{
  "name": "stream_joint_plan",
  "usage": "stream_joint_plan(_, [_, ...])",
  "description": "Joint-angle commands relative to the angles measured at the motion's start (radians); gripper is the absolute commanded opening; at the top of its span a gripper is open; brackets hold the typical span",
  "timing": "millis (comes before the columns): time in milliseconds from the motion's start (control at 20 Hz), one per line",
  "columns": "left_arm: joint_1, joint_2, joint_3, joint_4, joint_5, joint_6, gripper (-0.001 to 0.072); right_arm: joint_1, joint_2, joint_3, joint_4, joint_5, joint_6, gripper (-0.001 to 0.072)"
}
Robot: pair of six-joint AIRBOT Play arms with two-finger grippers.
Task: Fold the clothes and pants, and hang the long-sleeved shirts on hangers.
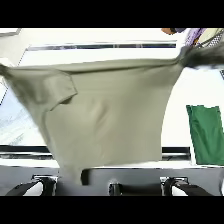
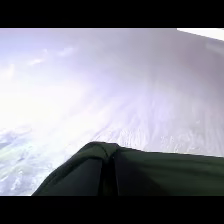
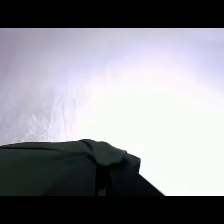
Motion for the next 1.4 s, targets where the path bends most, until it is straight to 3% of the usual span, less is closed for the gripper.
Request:
stream_joint_plan(0, [-0.082, -0.291, -0.03, 0.001, 0.201, 0.04, 0.0013, 0.0, -0.218, -0.067, -0.001, -0.145, -0.002, 0.0029])
stream_joint_plan(250, [-0.135, -0.547, -0.027, 0.001, 0.48, 0.04, 0.0013, 0.0, -0.434, -0.066, -0.032, -0.35, 0.049, 0.0027])
stream_joint_plan(400, [-0.13, -0.589, -0.028, 0.004, 0.518, 0.056, 0.0013, 0.0, -0.47, -0.066, -0.041, -0.394, 0.081, 0.0027])
stream_joint_plan(650, [-0.115, -0.589, -0.028, 0.016, 0.33, 0.162, 0.0014, 0.0, -0.472, -0.066, -0.041, -0.182, 0.08, 0.0028])
stream_joint_plan(900, [-0.111, -0.597, -0.029, 0.109, 0.122, 0.164, 0.0014, 0.001, -0.482, -0.068, -0.038, 0.07, 0.079, 0.0028])
stream_joint_plan(1150, [-0.113, -0.629, -0.03, 0.106, 0.026, 0.164, 0.0016, 0.001, -0.517, -0.075, 0.034, 0.148, 0.08, 0.0029])
stream_joint_plan(1350, [-0.113, -0.64, -0.031, 0.106, 0.026, 0.163, 0.0016, 0.001, -0.546, -0.075, 0.044, 0.174, 0.08, 0.0045])
